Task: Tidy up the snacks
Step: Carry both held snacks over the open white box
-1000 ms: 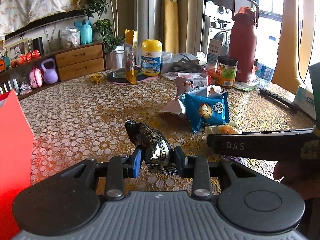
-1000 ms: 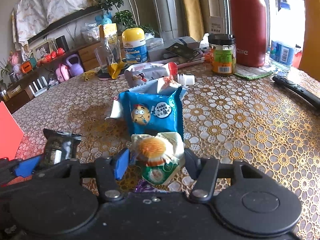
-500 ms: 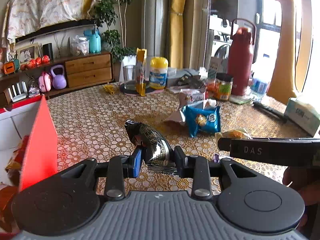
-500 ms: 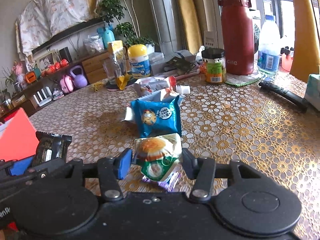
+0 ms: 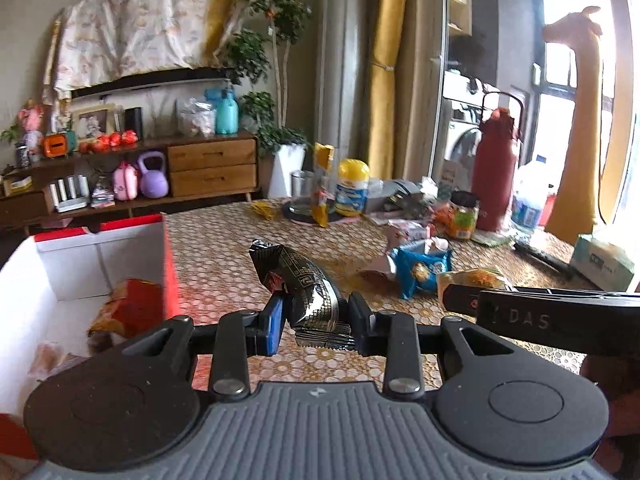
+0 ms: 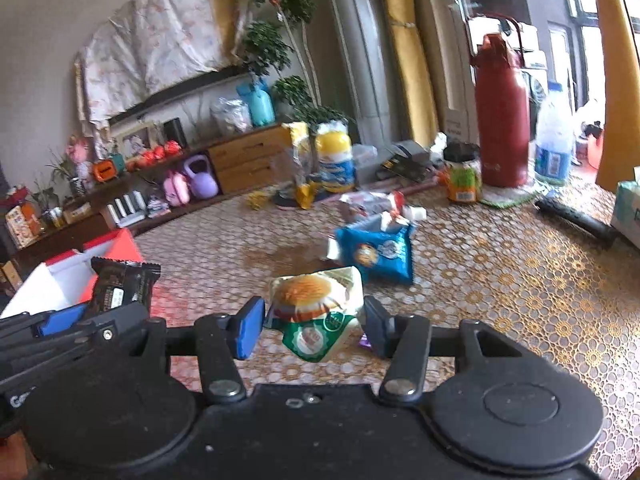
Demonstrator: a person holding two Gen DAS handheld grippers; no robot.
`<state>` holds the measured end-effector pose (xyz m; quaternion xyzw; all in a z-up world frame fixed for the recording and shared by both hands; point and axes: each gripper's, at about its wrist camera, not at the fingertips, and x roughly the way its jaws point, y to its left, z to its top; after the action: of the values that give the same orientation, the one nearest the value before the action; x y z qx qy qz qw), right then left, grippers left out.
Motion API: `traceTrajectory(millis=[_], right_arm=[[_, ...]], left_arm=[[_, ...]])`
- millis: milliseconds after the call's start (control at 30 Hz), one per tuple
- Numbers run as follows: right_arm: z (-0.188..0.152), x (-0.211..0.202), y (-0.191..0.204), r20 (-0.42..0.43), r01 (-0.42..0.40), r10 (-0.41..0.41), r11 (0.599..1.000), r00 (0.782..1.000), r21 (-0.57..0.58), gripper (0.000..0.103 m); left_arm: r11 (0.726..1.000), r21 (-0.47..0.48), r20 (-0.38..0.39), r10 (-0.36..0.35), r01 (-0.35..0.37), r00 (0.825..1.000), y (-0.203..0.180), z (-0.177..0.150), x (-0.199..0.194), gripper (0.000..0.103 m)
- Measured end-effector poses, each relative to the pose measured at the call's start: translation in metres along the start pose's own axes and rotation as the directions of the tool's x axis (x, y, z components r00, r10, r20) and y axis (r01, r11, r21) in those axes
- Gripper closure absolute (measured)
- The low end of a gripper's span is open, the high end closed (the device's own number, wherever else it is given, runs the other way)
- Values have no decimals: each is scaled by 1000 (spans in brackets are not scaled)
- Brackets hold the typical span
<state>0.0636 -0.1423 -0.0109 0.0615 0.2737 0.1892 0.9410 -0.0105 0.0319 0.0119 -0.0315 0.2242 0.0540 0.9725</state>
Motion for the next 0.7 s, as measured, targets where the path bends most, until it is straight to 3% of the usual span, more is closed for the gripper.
traceTrajectory(millis=[700], right_arm=[[-4,-34,62,37,-120,124,988,992,-96,51]], left_arm=[[992,-78,45,99,-96,994,49,-8,-45,70]])
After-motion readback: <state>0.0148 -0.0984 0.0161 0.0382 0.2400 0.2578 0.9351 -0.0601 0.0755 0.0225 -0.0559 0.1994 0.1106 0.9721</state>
